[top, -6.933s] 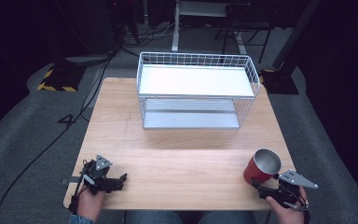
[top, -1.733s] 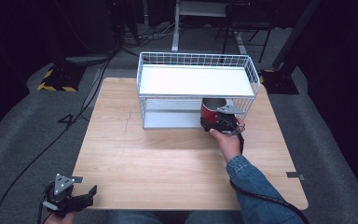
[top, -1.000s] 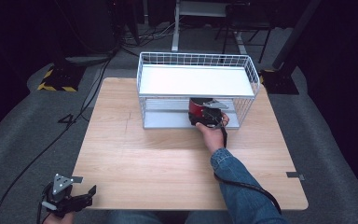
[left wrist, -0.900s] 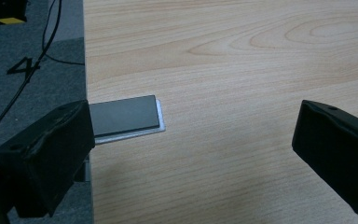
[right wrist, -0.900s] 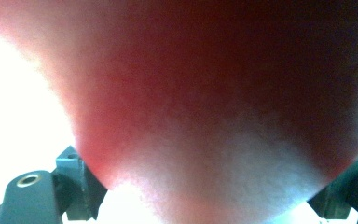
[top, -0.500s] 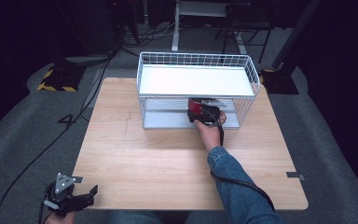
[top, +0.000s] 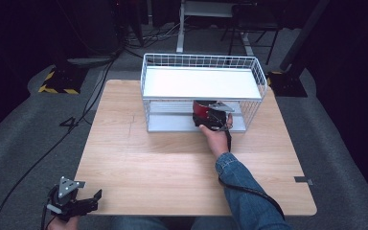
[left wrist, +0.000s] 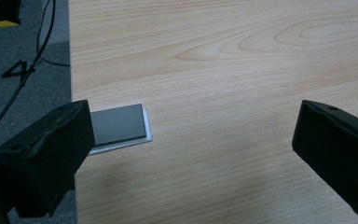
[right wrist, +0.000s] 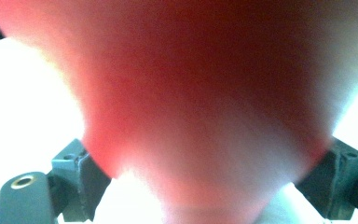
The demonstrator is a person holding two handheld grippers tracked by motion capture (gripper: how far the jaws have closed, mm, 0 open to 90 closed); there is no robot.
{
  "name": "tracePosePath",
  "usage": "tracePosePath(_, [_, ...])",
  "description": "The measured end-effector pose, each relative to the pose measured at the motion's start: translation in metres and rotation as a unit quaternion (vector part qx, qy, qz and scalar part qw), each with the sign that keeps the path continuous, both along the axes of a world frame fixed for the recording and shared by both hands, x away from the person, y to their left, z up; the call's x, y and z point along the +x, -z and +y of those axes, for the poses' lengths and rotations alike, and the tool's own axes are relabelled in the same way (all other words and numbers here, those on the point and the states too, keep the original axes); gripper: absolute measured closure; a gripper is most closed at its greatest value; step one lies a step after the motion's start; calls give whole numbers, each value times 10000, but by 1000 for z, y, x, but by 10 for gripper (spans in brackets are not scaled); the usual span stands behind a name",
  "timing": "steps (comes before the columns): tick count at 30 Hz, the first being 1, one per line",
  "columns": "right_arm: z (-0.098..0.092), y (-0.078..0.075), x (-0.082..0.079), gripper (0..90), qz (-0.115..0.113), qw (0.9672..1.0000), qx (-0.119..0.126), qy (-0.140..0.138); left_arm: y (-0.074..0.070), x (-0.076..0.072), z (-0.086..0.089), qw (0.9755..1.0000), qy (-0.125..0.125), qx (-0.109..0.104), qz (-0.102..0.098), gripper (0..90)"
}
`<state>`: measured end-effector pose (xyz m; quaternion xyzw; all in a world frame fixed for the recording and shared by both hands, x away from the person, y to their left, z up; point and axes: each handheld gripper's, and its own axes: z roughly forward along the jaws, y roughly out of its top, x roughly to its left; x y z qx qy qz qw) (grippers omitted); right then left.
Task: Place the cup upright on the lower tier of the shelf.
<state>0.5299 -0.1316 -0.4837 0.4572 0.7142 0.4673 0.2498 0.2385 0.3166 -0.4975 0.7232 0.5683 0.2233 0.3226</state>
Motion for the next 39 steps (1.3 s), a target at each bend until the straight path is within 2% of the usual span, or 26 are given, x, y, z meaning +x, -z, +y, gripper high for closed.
tracePosePath(11, [-11, -7, -22, 155, 134, 9999, 95, -48, -2, 6, -8, 9999, 126, 24, -10, 0])
tracePosePath(12, [-15, -11, -29, 156, 113, 9998, 90, -124, -2, 7, -9, 9999, 140, 21, -5, 0])
tracePosePath(15, [-20, -17, -37, 156, 57, 9997, 49, -242, -3, 9, -11, 9999, 168, 30, -28, 0])
tracePosePath(20, [-29, -29, -49, 156, 35, 9994, 133, -330, -3, 11, -13, 9998, 213, 43, -37, 0])
tracePosePath(23, [-39, -37, -62, 156, 67, 9986, 224, -481, -3, 15, -17, 9996, 268, 48, -26, 0])
tracePosePath(26, [-48, -44, -72, 156, 81, 9981, 312, -516, -3, 17, -19, 9995, 303, 54, -17, 0])
tracePosePath(28, [-51, -46, -74, 156, 58, 9980, 308, -550, -3, 17, -19, 9994, 330, 55, -17, 0])
tracePosePath(29, [-59, -52, -81, 156, 60, 9978, 313, -577, -3, 19, -20, 9994, 348, 49, -21, 0])
tracePosePath(38, [-93, -68, -104, 156, 7, 9976, 210, -657, -2, 23, -24, 9989, 457, 31, 25, 0])
tracePosePath(39, [-102, -70, -109, 155, 23, 9973, 209, -697, -2, 24, -26, 9988, 494, 57, 12, 0])
